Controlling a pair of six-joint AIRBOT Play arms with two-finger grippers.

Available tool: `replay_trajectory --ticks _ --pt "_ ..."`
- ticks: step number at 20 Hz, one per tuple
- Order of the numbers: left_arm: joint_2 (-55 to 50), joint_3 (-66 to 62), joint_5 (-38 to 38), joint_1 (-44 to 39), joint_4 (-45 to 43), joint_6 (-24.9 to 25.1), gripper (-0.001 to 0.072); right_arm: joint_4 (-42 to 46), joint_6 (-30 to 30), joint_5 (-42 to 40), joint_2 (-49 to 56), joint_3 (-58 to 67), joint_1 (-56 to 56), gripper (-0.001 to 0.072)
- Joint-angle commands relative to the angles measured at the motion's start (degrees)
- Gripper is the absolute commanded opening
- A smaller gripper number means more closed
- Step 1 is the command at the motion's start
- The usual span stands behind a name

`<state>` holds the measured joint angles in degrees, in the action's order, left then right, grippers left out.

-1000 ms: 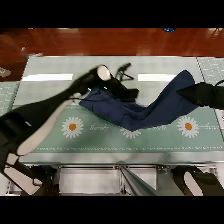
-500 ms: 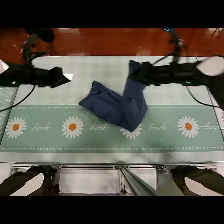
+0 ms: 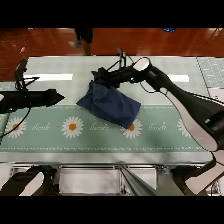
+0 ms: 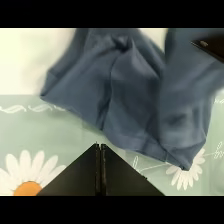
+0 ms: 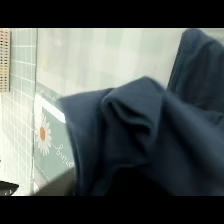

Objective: Fold the shirts.

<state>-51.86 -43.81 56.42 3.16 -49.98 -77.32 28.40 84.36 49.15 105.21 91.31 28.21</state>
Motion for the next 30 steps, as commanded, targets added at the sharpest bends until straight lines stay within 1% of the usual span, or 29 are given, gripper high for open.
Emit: replay_trajectory --ticks 1,4,6,7,9,11,12,13,14,16,17,19,21,23,25,28,30 --pt "-0.2 2.7 -4.0 -2.4 1.2 0.2 0.0023 -2.3 -0.1 2.3 4.3 2.9 2.0 0.0410" --pt "-0.5 2.5 -7.4 -2.0 2.0 0.2 0.0023 0.1 -0.2 12.5 1.1 2.8 -2.5 0.0410" --pt "-0.5 1.9 -7.5 -0.6 2.0 0.2 0.0023 8.0 1.3 20.1 -5.0 2.8 -7.4 0.0409" --pt "-0.5 1.8 -7.3 0.0 2.0 0.2 0.0023 15.2 3.0 23.4 -9.5 2.8 -9.8 0.0410" --pt "-0.5 1.8 -6.8 0.5 2.0 0.2 0.0023 36.1 8.2 28.2 -20.0 2.0 -13.0 0.0410" --pt "-0.5 1.9 -5.9 0.5 2.0 0.2 0.0023 56.5 15.5 27.5 -32.0 -4.3 -14.7 0.0410" --pt "-0.5 1.9 -5.8 0.5 2.0 0.2 0.0023 62.9 19.2 25.7 -37.8 -9.6 -15.7 0.0412" --pt "-0.5 1.9 -5.8 0.5 2.0 0.2 0.0023 66.8 22.5 22.9 -44.1 -16.5 -17.0 0.0412" --pt "-0.5 1.9 -5.8 0.5 2.0 0.2 0.0023 68.2 25.4 19.8 -49.7 -23.4 -18.5 0.0413" --pt "-0.5 1.9 -5.6 0.4 2.0 0.2 0.0023 67.0 30.8 14.6 -58.9 -37.5 -21.7 0.0415" --pt "-0.5 1.9 -5.3 0.3 2.0 0.2 0.0023 64.8 33.4 12.0 -62.1 -44.1 -22.8 0.0415" --pt "-0.5 2.1 -4.9 0.2 2.0 0.2 0.0023 56.5 35.2 5.1 -64.4 -54.6 -23.5 0.0416" --pt "-0.6 2.3 -4.8 -0.2 2.0 0.2 0.0023 43.6 33.5 -3.8 -62.9 -61.7 -22.8 0.0416" --pt "-0.6 2.4 -4.8 -0.7 2.0 0.2 0.0023 32.4 28.0 -10.3 -58.8 -64.2 -20.6 0.0416" --pt "-0.6 2.4 -4.8 -1.0 2.0 0.2 0.0023 21.8 20.6 -13.9 -52.2 -64.1 -18.2 0.0416" --pt "-0.7 2.4 -4.8 -1.0 2.0 0.2 0.0023 7.5 8.1 -13.6 -41.5 -62.6 -17.7 0.0416" --pt "-0.7 2.4 -4.8 -1.0 2.0 0.2 0.0023 0.1 1.5 -13.0 -36.1 -60.5 -17.7 0.0416"
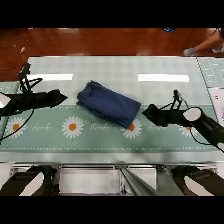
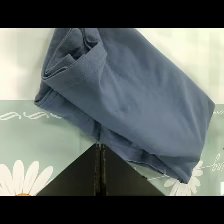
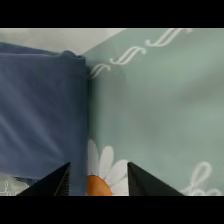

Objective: Fold the shirts.

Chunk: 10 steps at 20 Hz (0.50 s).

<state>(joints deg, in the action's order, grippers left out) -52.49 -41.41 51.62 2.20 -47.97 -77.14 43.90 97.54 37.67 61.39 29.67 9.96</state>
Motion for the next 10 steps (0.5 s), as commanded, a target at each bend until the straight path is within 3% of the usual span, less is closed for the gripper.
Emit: replay_trajectory --ticks 1,3,8,9,10 --pt "0.0 0.0 0.0 -0.1 0.0 0.0 0.0023 -18.1 -13.7 -0.9 10.0 2.2 0.6 0.0416" --pt "0.0 0.0 0.0 -0.1 0.0 0.0 0.0023 -21.7 -16.6 1.6 14.4 4.7 0.9 0.0416" --pt "0.0 0.0 0.0 -0.1 0.0 0.0 0.0023 -22.4 -16.6 4.9 24.1 13.8 6.7 0.0394" --pt "0.0 0.0 0.0 -0.1 0.0 0.0 0.0023 -22.4 -16.6 5.2 25.6 16.1 7.9 0.0352" --pt "0.0 0.0 0.0 -0.1 0.0 0.0 0.0023 -22.4 -16.9 5.9 27.1 18.8 9.1 0.0185"
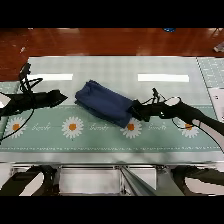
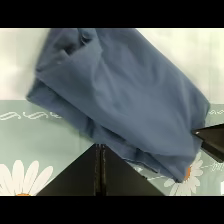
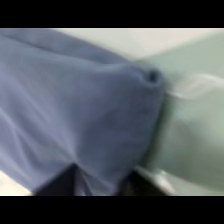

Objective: Fold the shirts.

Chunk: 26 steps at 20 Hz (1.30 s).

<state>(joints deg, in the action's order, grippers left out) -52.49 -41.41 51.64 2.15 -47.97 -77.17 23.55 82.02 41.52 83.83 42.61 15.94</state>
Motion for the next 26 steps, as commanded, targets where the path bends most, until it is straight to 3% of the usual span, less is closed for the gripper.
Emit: replay_trajectory --ticks 1,4,9,14,18,26 --pt "0.0 0.0 0.0 0.0 0.0 0.0 0.0023 -2.0 -2.9 3.0 5.6 8.8 4.1 0.0023" --pt "0.0 0.0 0.0 0.0 0.0 0.0 0.0023 2.2 -3.3 6.4 5.8 18.9 5.3 0.0027" --pt "0.0 0.0 0.0 0.0 0.0 0.0 0.0023 20.6 8.1 13.6 5.8 40.9 3.8 0.0027" --pt "0.0 0.0 0.0 0.0 0.0 0.0 0.0023 28.7 13.0 24.7 5.7 57.7 -3.9 0.0026" --pt "0.0 0.0 0.0 0.0 0.0 0.0 0.0023 31.8 14.6 33.5 2.6 65.0 -13.3 0.0026" --pt "0.0 0.0 0.0 0.0 0.0 0.0 0.0023 35.9 16.8 48.7 -8.0 65.3 -35.8 0.0025"
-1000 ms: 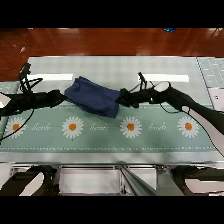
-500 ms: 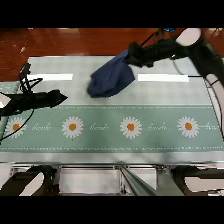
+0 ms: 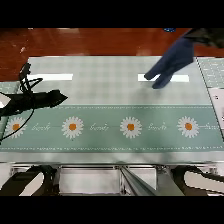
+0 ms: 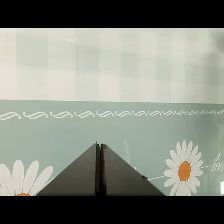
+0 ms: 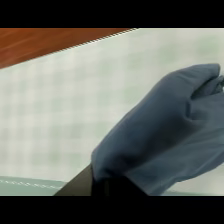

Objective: Fold the shirts.

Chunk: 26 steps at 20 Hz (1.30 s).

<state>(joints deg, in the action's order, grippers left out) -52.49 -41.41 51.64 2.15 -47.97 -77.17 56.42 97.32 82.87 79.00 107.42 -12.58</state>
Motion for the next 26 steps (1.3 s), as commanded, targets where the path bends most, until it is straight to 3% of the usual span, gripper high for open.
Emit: replay_trajectory --ticks 1,7,11,19,23,24,25,26 --pt "0.0 0.0 0.0 0.0 0.0 0.0 0.0023 4.6 2.0 9.6 -4.0 0.4 -9.5 0.0025" --pt "0.0 0.0 -0.2 0.0 0.0 0.0 0.0023 14.6 4.0 23.1 -7.5 0.1 -19.7 0.0024" --pt "0.0 0.0 -1.1 0.0 0.0 0.0 0.0023 16.9 5.9 23.5 -14.1 -9.5 -28.4 0.0024" --pt "0.0 0.0 -3.1 -0.6 0.0 0.0 0.0023 38.9 -0.6 23.7 -30.6 -40.8 -54.4 0.0026" --pt "-0.1 0.0 -3.3 -3.3 0.0 0.0 0.0023 43.6 1.3 20.1 -33.3 -51.8 -59.1 0.0029" --pt "-0.1 0.0 -3.3 -4.2 0.0 0.0 0.0023 48.9 2.6 19.5 -33.3 -54.6 -59.1 0.0108" --pt "-0.1 0.0 -3.3 -5.0 0.0 0.0 0.0023 52.8 3.9 18.7 -33.3 -57.3 -59.1 0.0320" --pt "-0.1 0.0 -3.7 -5.8 0.0 0.0 0.0023 53.5 3.8 17.5 -33.3 -59.0 -59.1 0.0410"
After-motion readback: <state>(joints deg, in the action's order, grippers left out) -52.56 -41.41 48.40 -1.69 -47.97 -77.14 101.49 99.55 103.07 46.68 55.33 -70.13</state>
